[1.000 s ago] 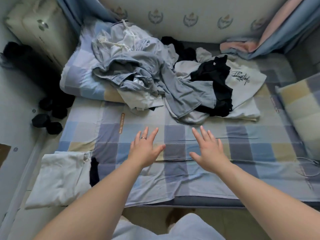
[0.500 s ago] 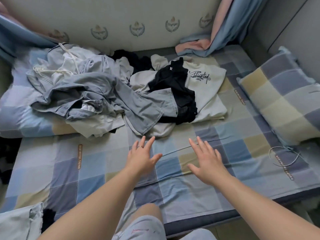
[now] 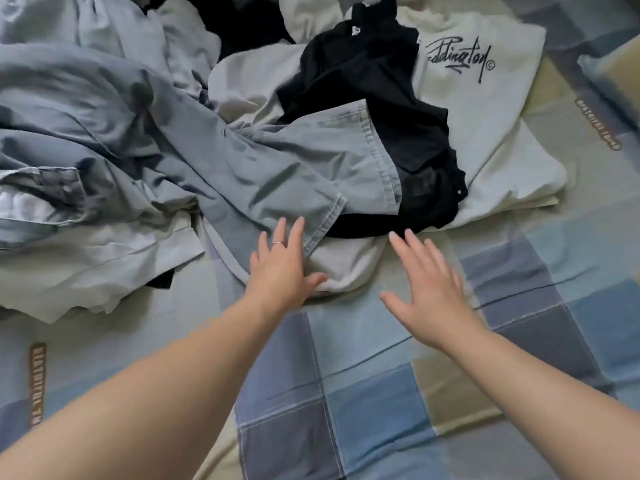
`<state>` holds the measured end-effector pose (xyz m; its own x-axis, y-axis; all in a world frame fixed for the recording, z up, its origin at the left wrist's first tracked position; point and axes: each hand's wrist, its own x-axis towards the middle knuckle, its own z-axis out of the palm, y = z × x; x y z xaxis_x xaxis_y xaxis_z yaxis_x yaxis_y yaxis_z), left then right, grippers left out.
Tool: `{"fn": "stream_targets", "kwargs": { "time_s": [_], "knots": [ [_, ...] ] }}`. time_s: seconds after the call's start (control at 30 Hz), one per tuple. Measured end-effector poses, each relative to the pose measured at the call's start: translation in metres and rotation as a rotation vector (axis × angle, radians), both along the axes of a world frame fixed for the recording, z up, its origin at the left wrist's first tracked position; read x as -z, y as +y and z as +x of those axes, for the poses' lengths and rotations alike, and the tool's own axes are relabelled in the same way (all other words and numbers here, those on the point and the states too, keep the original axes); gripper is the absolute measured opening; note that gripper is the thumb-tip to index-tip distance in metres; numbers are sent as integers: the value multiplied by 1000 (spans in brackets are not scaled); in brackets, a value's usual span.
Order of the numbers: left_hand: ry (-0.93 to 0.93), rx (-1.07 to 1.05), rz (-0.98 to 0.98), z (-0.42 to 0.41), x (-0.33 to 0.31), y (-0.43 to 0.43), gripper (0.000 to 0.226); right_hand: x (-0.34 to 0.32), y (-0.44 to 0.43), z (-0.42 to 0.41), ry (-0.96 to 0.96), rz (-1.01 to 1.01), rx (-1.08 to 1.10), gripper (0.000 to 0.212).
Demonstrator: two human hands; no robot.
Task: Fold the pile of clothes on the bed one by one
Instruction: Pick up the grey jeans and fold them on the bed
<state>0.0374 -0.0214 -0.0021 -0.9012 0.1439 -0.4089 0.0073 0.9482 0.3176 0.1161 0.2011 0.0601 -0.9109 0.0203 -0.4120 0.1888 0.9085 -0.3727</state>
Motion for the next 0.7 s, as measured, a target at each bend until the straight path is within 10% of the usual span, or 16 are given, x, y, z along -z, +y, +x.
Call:
{"fn": "stream_targets", "kwargs": {
  "time_s": [0.27,0.53,0.7],
  "knots": [
    [172,-37,-97,-43,100,13,82,69,-33,-138,257,191,-187,82],
    [162,-7,-162,-54,103,11,72,92,-56,-171,387,266,-257,24],
    [56,30,5,-60,88,-7,66,80,-67,-162,356,298,-236,23]
  ]
}}
